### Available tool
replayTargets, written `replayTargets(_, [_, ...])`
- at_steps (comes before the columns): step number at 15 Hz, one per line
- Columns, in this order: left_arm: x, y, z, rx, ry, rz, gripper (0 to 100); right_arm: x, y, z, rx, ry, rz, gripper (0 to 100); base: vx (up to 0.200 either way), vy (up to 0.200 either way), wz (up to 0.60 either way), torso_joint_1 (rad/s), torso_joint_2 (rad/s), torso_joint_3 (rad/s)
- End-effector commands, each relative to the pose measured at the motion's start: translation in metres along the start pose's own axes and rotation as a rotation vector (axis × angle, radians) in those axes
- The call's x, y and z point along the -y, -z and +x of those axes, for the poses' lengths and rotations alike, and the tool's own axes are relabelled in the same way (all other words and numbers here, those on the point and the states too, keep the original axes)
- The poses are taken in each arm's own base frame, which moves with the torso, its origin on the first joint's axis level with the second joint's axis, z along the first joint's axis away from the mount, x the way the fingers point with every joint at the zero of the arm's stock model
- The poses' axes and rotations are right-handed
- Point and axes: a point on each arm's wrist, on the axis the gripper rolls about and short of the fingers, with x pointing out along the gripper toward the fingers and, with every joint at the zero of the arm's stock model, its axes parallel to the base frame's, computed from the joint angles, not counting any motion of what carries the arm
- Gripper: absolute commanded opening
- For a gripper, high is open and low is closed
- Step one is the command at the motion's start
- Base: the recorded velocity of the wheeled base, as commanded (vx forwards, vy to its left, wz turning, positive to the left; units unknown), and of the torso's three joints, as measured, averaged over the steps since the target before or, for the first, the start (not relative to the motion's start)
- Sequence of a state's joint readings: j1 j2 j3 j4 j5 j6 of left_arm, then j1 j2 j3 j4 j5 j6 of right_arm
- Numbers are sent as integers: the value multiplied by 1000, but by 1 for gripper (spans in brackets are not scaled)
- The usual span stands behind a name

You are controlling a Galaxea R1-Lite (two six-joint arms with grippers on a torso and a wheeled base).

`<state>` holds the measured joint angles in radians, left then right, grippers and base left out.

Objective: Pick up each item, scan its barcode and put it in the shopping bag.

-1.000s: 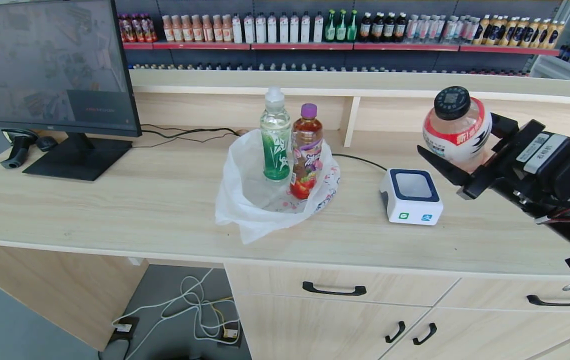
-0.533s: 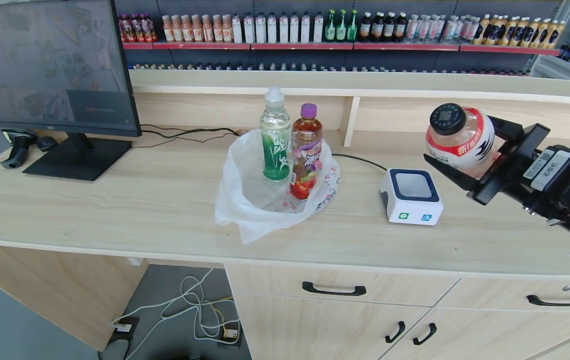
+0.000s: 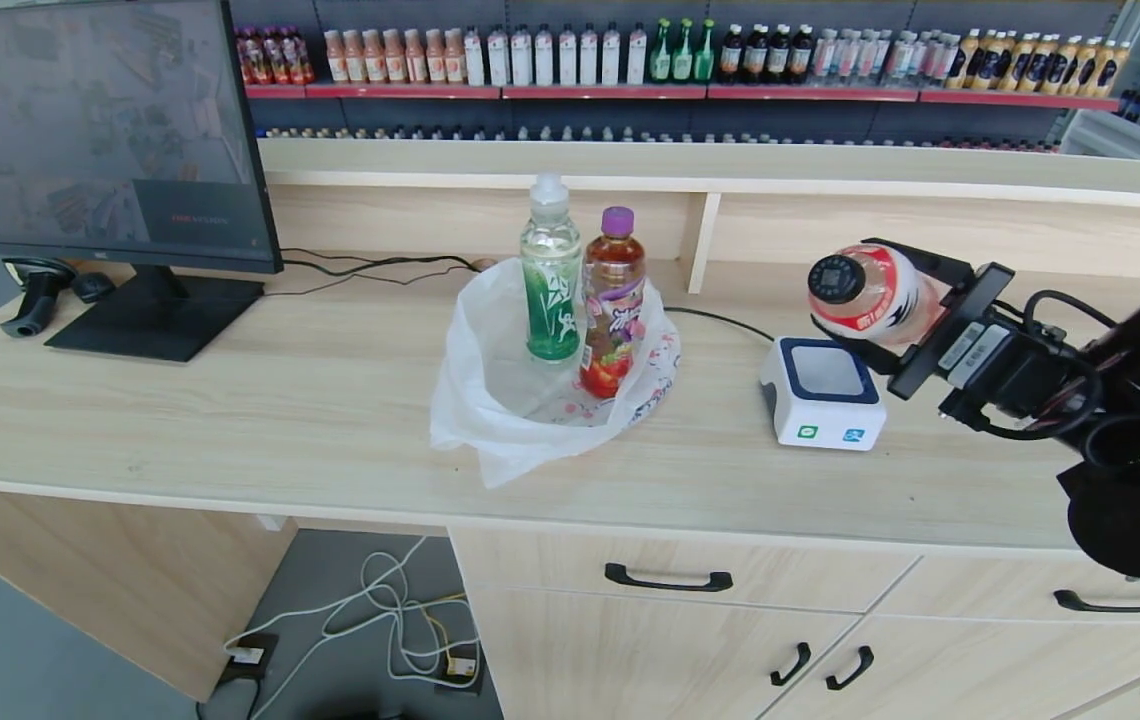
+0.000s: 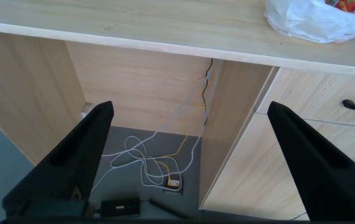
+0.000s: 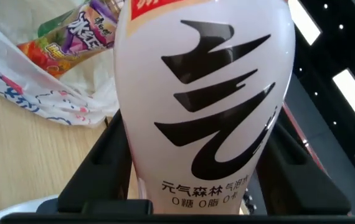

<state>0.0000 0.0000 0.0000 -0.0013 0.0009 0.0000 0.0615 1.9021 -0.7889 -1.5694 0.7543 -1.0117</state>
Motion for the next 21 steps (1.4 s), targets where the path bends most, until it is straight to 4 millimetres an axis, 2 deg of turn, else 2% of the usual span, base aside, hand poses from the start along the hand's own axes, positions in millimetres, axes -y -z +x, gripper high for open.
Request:
replayTargets(1, [0, 0, 0, 0, -2, 0, 100, -8, 16, 4, -17, -7, -16, 0, 0, 0, 0, 0, 0, 0])
replayTargets(7, [0, 0, 0, -1, -1, 0, 100, -19, 34, 2, -43, -28, -69, 0, 0, 0, 0, 0, 0, 0])
replayTargets(11, [0, 0, 0, 0, -1, 0, 100, -38, 42, 8, -13, -69, -69, 0, 0, 0, 0, 0, 0, 0])
replayTargets(13, [0, 0, 0, -1, -2, 0, 100, -49, 42, 11, 10, -97, -63, 0, 0, 0, 0, 0, 0, 0])
replayTargets(15, [0, 0, 0, -1, -1, 0, 100, -47, 41, 12, 13, -93, -68, 0, 0, 0, 0, 0, 0, 0])
replayTargets(18, [0, 0, 0, 0, -1, 0, 100, -59, 37, 20, 42, -113, -51, 0, 0, 0, 0, 0, 0, 0])
replayTargets(21, [0, 0, 0, -1, -1, 0, 100, -61, 33, 21, 66, -126, -51, 0, 0, 0, 0, 0, 0, 0])
